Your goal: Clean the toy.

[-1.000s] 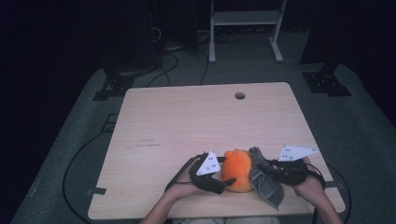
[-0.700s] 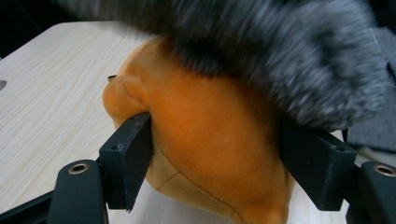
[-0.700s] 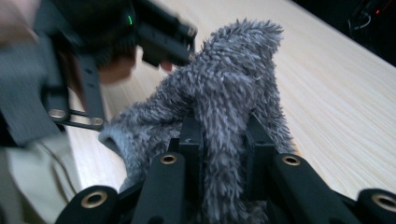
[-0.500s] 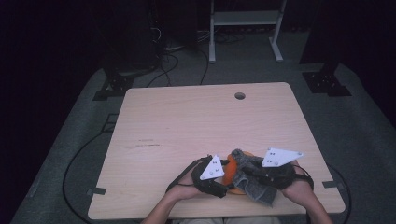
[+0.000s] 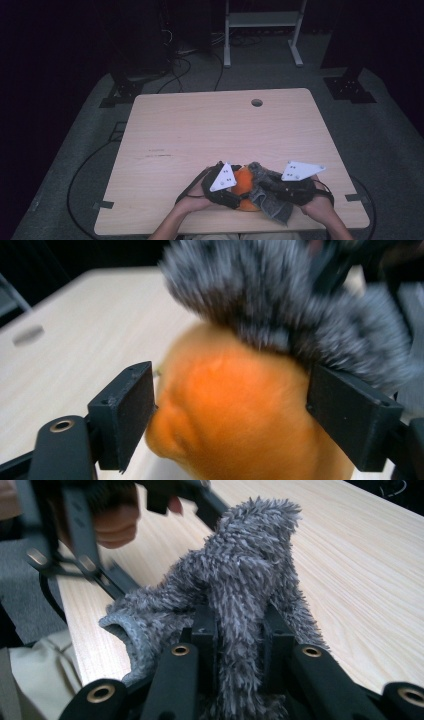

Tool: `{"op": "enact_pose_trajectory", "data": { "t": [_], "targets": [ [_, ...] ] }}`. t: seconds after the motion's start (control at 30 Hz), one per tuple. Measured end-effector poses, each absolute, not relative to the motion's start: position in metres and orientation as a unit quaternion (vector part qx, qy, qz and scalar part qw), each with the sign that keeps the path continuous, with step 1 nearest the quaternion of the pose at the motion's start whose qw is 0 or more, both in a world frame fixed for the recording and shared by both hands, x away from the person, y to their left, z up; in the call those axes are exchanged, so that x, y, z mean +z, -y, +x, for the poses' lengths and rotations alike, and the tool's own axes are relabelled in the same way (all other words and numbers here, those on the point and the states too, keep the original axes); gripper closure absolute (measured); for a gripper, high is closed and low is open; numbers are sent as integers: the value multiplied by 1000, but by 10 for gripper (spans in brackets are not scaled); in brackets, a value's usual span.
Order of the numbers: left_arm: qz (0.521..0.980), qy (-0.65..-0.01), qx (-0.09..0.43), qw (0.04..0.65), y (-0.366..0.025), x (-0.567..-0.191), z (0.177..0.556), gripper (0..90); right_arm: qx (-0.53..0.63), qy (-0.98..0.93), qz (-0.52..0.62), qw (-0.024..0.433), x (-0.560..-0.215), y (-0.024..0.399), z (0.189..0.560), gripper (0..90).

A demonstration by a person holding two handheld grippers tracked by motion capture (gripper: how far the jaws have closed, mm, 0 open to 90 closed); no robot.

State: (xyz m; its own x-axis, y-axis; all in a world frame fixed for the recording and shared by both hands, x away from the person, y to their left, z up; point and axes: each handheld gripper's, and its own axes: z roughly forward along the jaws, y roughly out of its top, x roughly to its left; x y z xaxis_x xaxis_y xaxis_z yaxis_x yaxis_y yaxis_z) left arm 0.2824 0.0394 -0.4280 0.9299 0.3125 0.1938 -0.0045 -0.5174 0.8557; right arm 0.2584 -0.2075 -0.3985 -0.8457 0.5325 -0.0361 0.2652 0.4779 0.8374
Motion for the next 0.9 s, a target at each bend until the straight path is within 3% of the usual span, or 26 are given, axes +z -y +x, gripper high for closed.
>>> {"op": "enact_pose_trajectory", "data": {
  "t": [0.23,0.33,0.43,0.7,0.9],
  "targets": [
    [866,-109,129,471,-51,-431,293,220,450,-840,272,135,-409,224,267,730],
    [850,-101,126,501,-50,-422,289,171,452,-839,266,142,-407,217,261,731],
    [868,-98,136,468,-46,-428,288,189,454,-840,262,138,-407,217,262,730],
    [871,-110,120,464,-55,-435,293,201,424,-834,332,122,-434,253,282,731],
    [870,-117,119,464,-55,-433,297,172,479,-818,304,95,-414,250,277,725]
  ]
}}
